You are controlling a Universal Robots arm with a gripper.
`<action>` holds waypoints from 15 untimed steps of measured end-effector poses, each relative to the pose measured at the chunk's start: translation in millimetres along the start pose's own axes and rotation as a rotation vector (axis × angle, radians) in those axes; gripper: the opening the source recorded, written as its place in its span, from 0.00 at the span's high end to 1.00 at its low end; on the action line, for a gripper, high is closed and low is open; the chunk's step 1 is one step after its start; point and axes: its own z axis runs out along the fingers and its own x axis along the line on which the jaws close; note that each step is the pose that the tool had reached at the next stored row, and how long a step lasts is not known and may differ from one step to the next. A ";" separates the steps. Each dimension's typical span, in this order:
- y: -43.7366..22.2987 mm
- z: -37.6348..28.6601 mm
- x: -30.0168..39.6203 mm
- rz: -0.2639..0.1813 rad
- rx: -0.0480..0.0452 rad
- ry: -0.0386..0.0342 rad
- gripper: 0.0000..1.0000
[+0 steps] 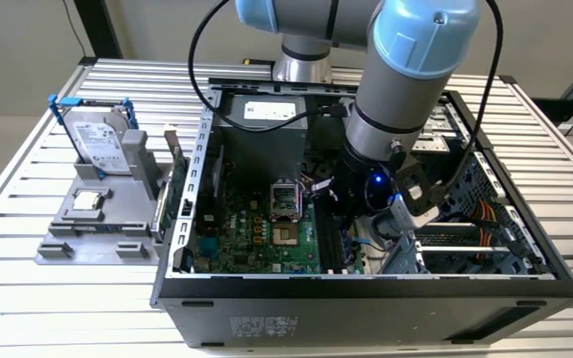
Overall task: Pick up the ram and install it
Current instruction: 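Insert the ram into the slot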
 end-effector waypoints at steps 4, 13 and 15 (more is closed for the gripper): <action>0.1 0.9 0.2 0.001 -0.0001 0.0000 1.00; -0.9 1.4 1.1 0.001 -0.0002 -0.0001 1.00; -1.3 1.4 1.4 0.001 -0.0002 0.0000 1.00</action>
